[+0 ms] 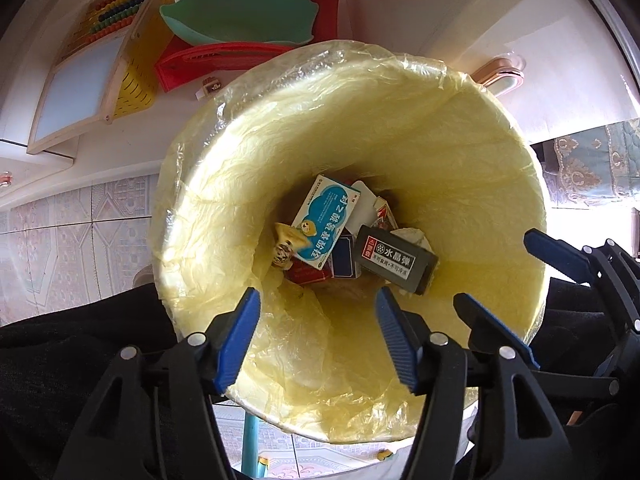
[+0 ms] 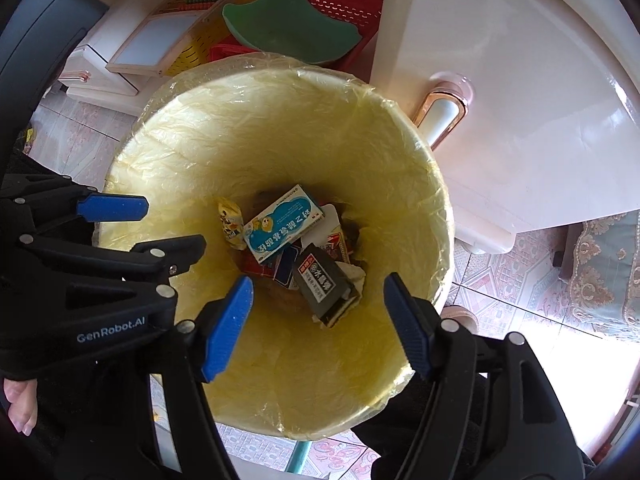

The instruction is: Collect trash

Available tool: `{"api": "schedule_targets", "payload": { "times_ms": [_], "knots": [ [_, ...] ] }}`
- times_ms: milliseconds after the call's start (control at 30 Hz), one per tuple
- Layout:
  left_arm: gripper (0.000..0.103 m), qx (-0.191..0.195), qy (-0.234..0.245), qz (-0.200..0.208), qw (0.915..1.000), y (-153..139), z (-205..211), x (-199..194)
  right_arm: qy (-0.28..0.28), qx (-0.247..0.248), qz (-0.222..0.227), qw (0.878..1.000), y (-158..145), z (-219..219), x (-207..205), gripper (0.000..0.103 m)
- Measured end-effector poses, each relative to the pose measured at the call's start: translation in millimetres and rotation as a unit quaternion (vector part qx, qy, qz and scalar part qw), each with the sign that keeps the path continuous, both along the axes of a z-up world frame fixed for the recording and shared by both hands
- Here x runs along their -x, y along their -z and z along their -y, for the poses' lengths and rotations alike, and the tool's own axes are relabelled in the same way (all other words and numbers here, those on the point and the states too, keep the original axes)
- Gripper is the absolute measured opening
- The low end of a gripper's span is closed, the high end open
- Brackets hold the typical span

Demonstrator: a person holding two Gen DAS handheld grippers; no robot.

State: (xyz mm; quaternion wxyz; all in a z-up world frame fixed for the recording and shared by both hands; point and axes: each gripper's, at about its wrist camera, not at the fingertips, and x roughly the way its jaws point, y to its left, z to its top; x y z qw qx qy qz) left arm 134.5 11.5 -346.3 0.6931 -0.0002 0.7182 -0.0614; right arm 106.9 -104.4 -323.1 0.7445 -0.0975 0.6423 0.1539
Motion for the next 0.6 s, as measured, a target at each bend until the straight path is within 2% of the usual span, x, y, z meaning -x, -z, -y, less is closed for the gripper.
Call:
{"api": "schedule_targets", "payload": {
  "times_ms": [233,600],
  "knots": [
    [0.063,-0.001,-0.002,0.0,1.0,-1,-2,2,0.003,0.002,-0.001,1.0,-2,0,1,0.067],
    [0.071,-0.003,-0.016,0.032,0.9994,-14,-7,9,0.04,0.006,0.011,0.999,-18,12,7,0.072]
  ]
}}
